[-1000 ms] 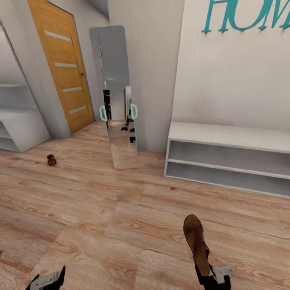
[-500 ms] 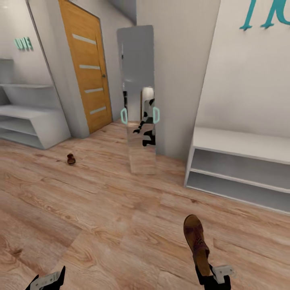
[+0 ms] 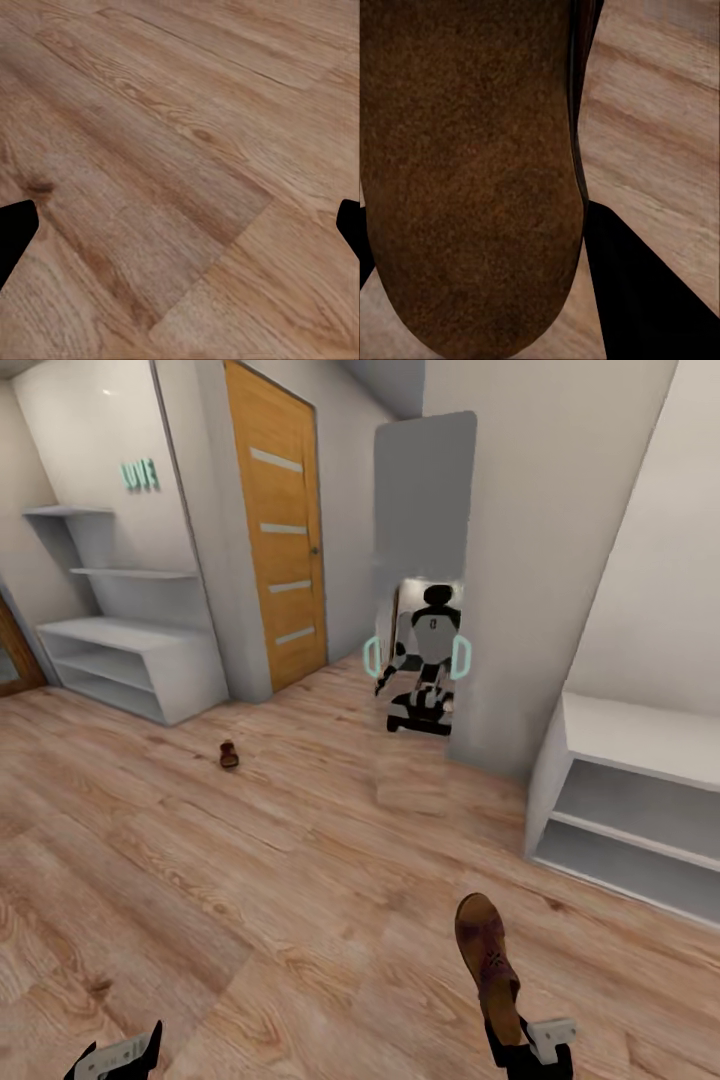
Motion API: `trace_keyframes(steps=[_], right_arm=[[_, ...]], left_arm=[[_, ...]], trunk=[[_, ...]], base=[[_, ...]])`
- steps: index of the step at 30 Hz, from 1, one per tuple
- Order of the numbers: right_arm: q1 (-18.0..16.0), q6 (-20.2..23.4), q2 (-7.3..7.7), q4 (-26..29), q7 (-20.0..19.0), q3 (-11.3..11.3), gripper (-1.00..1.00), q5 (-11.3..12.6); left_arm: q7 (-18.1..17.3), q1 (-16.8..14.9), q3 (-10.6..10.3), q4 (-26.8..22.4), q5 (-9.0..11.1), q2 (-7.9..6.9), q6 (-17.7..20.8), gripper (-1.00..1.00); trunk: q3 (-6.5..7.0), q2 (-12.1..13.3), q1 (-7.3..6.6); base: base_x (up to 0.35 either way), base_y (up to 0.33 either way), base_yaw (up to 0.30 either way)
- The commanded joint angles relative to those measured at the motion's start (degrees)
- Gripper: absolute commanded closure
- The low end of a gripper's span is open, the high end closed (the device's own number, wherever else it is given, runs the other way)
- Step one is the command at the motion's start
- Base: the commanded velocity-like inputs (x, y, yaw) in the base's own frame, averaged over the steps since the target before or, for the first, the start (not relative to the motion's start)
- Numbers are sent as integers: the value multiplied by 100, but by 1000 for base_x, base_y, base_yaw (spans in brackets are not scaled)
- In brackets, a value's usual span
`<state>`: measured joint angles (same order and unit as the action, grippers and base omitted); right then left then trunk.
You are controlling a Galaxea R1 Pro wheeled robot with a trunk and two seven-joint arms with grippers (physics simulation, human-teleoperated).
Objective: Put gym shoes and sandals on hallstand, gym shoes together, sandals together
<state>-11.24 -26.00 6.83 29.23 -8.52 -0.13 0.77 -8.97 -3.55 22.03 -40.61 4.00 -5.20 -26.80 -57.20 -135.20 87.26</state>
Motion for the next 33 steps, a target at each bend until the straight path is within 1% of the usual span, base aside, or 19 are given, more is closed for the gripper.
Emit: trace_keyframes(steps=[1, 10, 13, 33], right_arm=[[-1, -11, 2, 2, -27, -3, 100, 28], [-1, -11, -1, -4, -27, 2, 100, 26], [-1, -8, 1, 0, -31, 2, 100, 26], [-1, -2, 11, -13, -45, 13, 100, -7]], left_arm=[[-52, -6, 12, 9, 43, 2, -10, -100], [-54, -6, 12, 9, 47, 2, -10, -100], [-55, -6, 12, 9, 48, 2, -10, -100], [-52, -6, 12, 18, 48, 2, -10, -100]], trunk=[[-5, -2, 2], [-4, -2, 2], [-4, -2, 2], [-4, -2, 2]], base=[[283, 233, 271], [284, 221, 269], [290, 175, 153], [295, 158, 15]])
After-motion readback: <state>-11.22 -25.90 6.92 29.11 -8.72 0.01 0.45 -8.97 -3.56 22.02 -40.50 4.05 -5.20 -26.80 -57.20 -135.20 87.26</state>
